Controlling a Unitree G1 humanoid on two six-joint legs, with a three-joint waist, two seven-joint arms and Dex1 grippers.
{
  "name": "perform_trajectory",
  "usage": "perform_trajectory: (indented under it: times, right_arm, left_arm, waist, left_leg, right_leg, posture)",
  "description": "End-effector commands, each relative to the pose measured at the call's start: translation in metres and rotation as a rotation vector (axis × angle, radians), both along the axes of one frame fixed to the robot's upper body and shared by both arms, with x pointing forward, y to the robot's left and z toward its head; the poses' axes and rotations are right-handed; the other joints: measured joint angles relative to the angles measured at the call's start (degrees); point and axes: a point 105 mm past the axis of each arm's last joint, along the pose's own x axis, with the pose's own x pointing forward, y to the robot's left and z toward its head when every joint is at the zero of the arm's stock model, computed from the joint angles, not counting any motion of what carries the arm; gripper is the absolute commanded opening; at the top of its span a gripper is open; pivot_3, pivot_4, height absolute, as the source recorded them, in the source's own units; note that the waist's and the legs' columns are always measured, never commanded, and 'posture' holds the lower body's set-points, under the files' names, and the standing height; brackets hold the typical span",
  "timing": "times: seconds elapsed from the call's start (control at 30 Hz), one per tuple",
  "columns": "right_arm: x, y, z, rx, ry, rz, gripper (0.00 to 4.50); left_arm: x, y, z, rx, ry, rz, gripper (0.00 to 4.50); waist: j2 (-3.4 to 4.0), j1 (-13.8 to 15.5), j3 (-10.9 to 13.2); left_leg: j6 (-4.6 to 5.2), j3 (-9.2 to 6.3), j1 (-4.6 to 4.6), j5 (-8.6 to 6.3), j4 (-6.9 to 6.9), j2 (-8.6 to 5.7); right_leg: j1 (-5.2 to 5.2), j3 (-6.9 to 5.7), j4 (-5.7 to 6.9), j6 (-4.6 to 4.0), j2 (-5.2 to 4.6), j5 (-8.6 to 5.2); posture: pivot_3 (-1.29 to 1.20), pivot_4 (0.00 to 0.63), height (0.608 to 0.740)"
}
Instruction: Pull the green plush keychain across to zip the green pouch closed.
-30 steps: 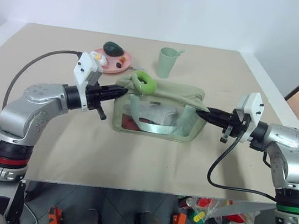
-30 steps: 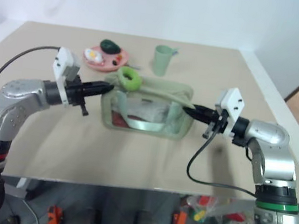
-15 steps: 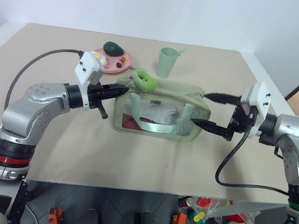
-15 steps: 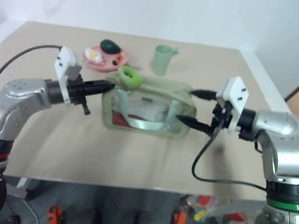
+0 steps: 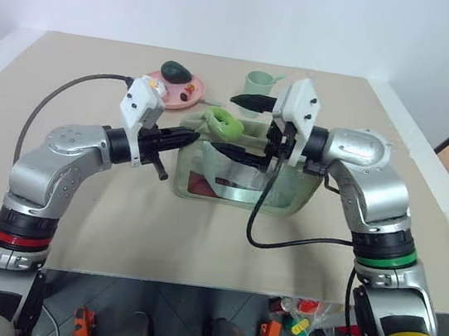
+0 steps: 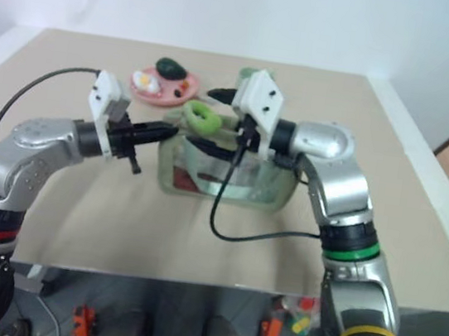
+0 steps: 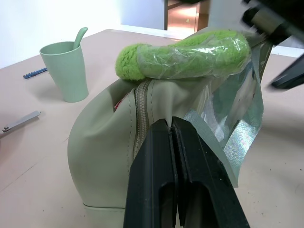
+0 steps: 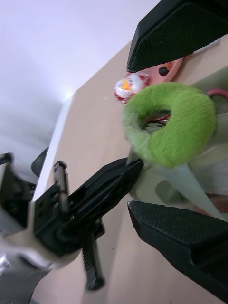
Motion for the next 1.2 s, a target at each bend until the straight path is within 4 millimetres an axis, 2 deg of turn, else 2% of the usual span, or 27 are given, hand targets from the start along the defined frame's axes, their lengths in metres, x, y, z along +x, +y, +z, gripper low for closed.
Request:
perform_trajectory:
  times: [0.03, 0.37, 0.4, 0.63, 0.7, 0.77, 0.83, 0.93, 1.0, 1.1, 1.17, 1.2]
  right_arm:
    - [0.004, 0.0, 0.009, 0.002, -0.056, -0.006, 3.64]
    - [0.001, -0.004, 0.013, 0.02, -0.063, 0.0, 0.15]
    - [0.0, -0.005, 0.014, 0.024, -0.066, 0.001, 0.04]
    - [-0.008, -0.011, 0.025, 0.036, -0.135, 0.011, 0.04]
    - [-0.006, -0.026, 0.035, 0.04, -0.185, -0.03, 0.04]
    - [-0.001, -0.055, 0.043, 0.031, -0.221, -0.12, 0.04]
    - [0.006, -0.095, 0.046, -0.021, -0.245, -0.256, 0.04]
    - [0.014, -0.165, 0.04, -0.164, -0.264, -0.511, 0.04]
    - [0.011, -0.198, 0.035, -0.246, -0.268, -0.623, 0.04]
    - [0.008, -0.225, 0.028, -0.329, -0.251, -0.726, 0.04]
    - [0.005, -0.22, 0.006, -0.363, -0.196, -0.727, 0.04]
    - [0.003, -0.21, -0.005, -0.376, -0.182, -0.694, 0.04]
  left_arm:
    - [-0.003, -0.007, 0.006, 0.005, -0.028, -0.016, 0.0]
    - [-0.002, -0.003, 0.002, 0.011, -0.02, 0.008, 0.0]
    - [-0.002, -0.004, 0.001, 0.011, -0.019, 0.009, 0.0]
    - [-0.001, -0.009, 0.002, 0.005, -0.014, 0.005, 0.0]
    - [0.0, -0.01, 0.003, 0.0, -0.012, 0.008, 0.0]
    - [-0.001, -0.01, 0.004, 0.0, -0.013, 0.012, 0.0]
    - [-0.002, -0.009, 0.005, 0.005, -0.013, 0.019, 0.0]
    - [-0.004, -0.01, 0.006, 0.008, -0.012, 0.024, 0.0]
    - [-0.005, -0.012, 0.005, 0.009, -0.009, 0.029, 0.0]
    - [-0.006, -0.012, 0.002, 0.014, -0.005, 0.039, 0.0]
    - [-0.004, -0.013, 0.0, 0.018, -0.001, 0.05, 0.0]
    - [-0.004, -0.013, 0.0, 0.019, 0.0, 0.051, 0.0]
  waist:
    - [0.0, 0.0, 0.0]
    - [0.0, 0.0, 0.0]
    - [0.0, 0.0, 0.0]
    - [0.0, 0.0, 0.0]
    - [0.0, 0.0, 0.0]
    - [0.0, 0.4, 0.0]
    - [0.0, 0.9, 0.0]
    - [0.0, 1.3, 0.0]
    - [0.01, 1.3, 0.0]
    - [0.04, 0.7, 0.0]
    - [0.03, 0.3, 0.0]
    - [0.03, 0.1, 0.0]
  left_leg:
    - [0.0, 0.0, 0.0, 0.0, 0.0, 0.0]
    - [0.0, -0.07, 0.01, 0.0, 0.0, 0.02]
    - [0.0, -0.07, 0.01, 0.0, 0.0, 0.02]
    - [0.0, -0.08, 0.01, 0.0, 0.0, 0.02]
    - [0.0, -0.08, 0.01, 0.0, 0.01, 0.01]
    - [0.0, -0.08, -0.02, 0.0, 0.04, -0.01]
    - [0.0, -0.08, -0.05, 0.0, 0.04, -0.03]
    - [0.0, -0.08, -0.12, 0.0, 0.03, -0.08]
    - [0.02, -0.05, -0.14, -0.01, 0.02, -0.13]
    - [0.05, 0.02, -0.1, -0.03, 0.0, -0.12]
    - [0.05, 0.02, -0.01, -0.03, -0.02, -0.08]
    - [0.05, 0.01, 0.09, -0.03, -0.02, -0.03]
  right_leg:
    - [0.0, 0.0, 0.0, 0.0, 0.0, 0.0]
    - [0.01, -0.07, 0.01, -0.02, 0.03, 0.02]
    - [0.0, -0.07, 0.01, -0.02, 0.03, 0.02]
    - [0.01, -0.08, 0.01, -0.02, 0.02, 0.02]
    - [0.02, -0.08, 0.01, -0.01, 0.02, 0.02]
    - [0.02, -0.09, 0.01, 0.0, 0.0, 0.02]
    - [0.03, -0.09, -0.03, 0.02, -0.02, 0.02]
    - [0.03, -0.1, -0.15, 0.05, -0.1, 0.0]
    - [0.02, -0.09, -0.17, 0.09, -0.15, -0.03]
    - [0.0, 0.01, -0.17, 0.09, -0.13, -0.02]
    - [0.0, 0.06, -0.13, 0.08, -0.05, 0.01]
    - [0.05, 0.07, -0.09, 0.06, 0.02, 0.02]
  posture:
    - [0.0, 0.15, 0.74]
    - [0.0, 0.15, 0.74]
    - [0.0, 0.15, 0.74]
    - [0.0, 0.15, 0.74]
    - [0.0, 0.15, 0.74]
    - [0.0, 0.15, 0.74]
    - [0.0, 0.15, 0.74]
    - [0.0, 0.15, 0.74]
    - [0.0, 0.15, 0.74]
    - [0.0, 0.15, 0.74]
    - [0.0, 0.15, 0.74]
    - [0.0, 0.15, 0.74]
